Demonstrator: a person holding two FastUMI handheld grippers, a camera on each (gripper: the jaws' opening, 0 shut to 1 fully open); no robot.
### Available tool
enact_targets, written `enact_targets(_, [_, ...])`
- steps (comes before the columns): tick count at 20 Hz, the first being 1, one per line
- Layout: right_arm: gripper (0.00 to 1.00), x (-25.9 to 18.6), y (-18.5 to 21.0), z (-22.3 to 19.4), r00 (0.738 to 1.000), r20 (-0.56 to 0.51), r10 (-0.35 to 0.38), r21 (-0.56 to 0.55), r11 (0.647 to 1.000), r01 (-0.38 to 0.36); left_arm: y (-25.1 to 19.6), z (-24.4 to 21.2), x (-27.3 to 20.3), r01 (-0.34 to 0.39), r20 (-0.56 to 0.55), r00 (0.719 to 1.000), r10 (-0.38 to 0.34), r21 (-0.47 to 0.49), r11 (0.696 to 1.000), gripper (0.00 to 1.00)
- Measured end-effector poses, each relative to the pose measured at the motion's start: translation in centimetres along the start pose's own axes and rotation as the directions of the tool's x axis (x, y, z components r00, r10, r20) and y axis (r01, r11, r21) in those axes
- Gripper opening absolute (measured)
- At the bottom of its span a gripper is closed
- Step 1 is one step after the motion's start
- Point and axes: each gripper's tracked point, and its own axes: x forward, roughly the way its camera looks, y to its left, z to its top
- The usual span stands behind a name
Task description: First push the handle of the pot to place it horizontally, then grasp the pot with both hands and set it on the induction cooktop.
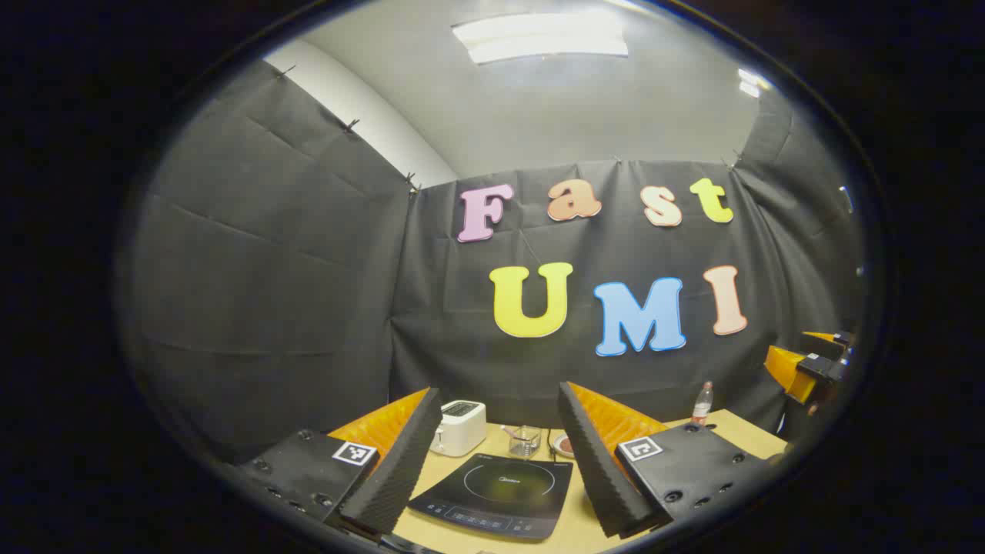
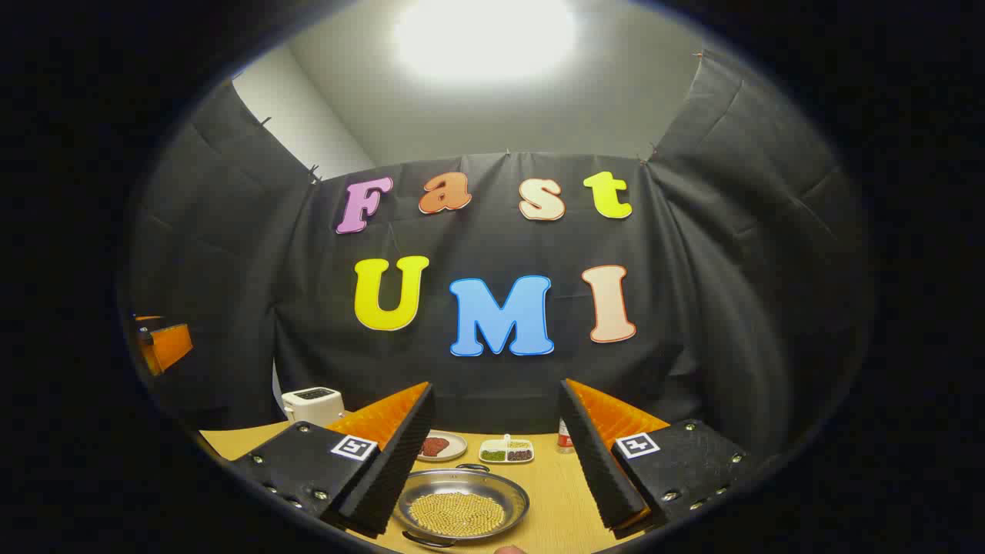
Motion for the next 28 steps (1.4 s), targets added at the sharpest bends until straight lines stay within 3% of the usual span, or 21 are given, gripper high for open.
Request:
enact_targets(1, [0.96, -0.1, 0.0, 0.0, 1.000, -0.003, -0.005, 0.003, 1.000, 0.005, 0.1, 0.2, 0.2, -0.001, 0.004, 1.000, 0.001, 0.001, 1.000, 0.98])
enact_targets(2, [0.97, -0.1, 0.0, -0.1, 1.000, -0.003, -0.008, 0.001, 1.000, 0.008, 0.1, 0.2, 0.4, 0.000, 0.008, 1.000, 0.000, 0.003, 1.000, 0.94])
enact_targets(3, [0.97, -0.1, 0.0, -0.2, 1.000, -0.003, -0.011, -0.007, 1.000, 0.011, 0.1, 0.2, 0.7, 0.000, 0.011, 1.000, 0.000, 0.003, 1.000, 1.00])
enact_targets(9, [0.97, -0.7, -0.5, 0.0, 0.999, 0.010, -0.036, -0.021, 0.999, 0.036, 0.0, -0.6, 1.8, 0.020, -0.003, 1.000, -0.020, -0.020, 1.000, 0.99])
enact_targets(19, [0.97, -0.4, 1.0, -0.1, 1.000, -0.008, -0.011, -0.021, 1.000, 0.011, 0.6, -1.5, 2.5, 0.028, -0.003, 1.000, -0.028, -0.045, 0.999, 1.00])
enact_targets(20, [0.97, -0.4, 1.2, -0.4, 1.000, -0.013, -0.012, -0.021, 1.000, 0.012, 0.6, -1.7, 2.6, 0.030, -0.004, 1.000, -0.031, -0.038, 0.999, 0.94])
enact_targets(28, [0.97, 0.5, 2.4, -1.5, 0.998, -0.045, -0.033, -0.008, 0.999, 0.032, 1.8, -2.5, 4.4, 0.063, -0.010, 0.998, -0.063, -0.024, 0.998, 1.00])
